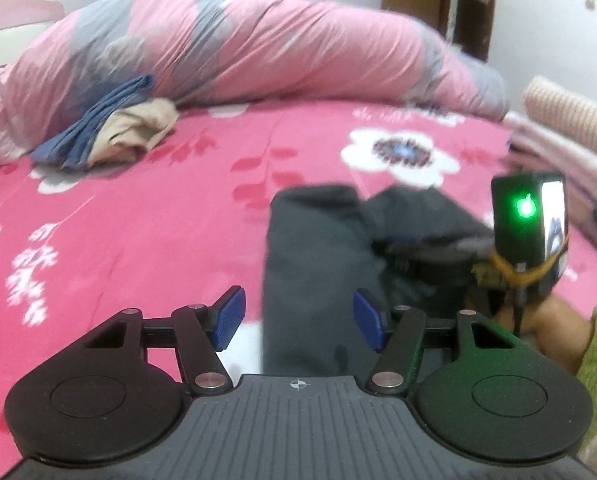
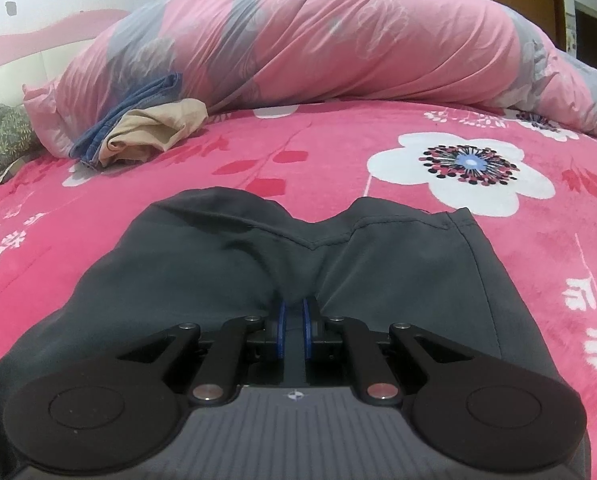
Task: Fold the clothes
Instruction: 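Grasp the shorts' leg edge with the right tool while the left tool holds the end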
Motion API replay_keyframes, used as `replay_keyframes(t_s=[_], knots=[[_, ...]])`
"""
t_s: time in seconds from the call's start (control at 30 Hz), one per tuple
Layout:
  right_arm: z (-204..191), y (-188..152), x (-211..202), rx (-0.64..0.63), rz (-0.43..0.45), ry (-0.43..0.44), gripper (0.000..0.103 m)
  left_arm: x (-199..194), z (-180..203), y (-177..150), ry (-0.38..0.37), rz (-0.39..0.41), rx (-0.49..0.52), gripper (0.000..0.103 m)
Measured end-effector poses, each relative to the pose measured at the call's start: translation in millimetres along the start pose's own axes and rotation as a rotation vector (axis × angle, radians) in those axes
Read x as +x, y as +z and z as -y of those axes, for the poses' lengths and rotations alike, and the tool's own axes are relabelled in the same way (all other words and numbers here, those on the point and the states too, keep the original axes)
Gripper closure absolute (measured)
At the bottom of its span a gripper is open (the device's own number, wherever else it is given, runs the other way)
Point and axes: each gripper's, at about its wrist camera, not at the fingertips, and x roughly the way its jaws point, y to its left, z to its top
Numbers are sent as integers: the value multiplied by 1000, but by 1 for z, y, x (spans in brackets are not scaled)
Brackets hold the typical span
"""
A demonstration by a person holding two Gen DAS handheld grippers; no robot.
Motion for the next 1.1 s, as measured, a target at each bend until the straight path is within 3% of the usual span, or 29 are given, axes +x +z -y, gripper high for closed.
replay_keyframes(t_s=[0.17, 0.23, 0.3, 0.4, 0.53, 0.73, 0.93, 1.1], knots=[[1, 0, 0, -1, 3, 1, 94, 20, 4, 0, -32, 39, 13, 48], [0, 0, 0, -3, 5, -1, 94, 29, 4, -6, -53, 24, 18, 51], [0, 0, 0, -3, 6, -1, 94, 39, 2, -11, -73, -9, 6, 62], [0, -1, -1, -1, 9, 0, 94, 49, -3, -19, -92, -46, 3, 64], [0, -1, -1, 2, 12, 1, 94, 53, -8, -24, -109, -70, 1, 64], [3, -2, -2, 22, 19, 15, 94, 45, -20, 2, -155, -24, -14, 64], [7, -3, -4, 52, 25, 33, 94, 87, -18, 24, -206, -50, 28, 64], [10, -1, -8, 77, 30, 46, 94, 124, -25, 31, -161, -103, 9, 63]])
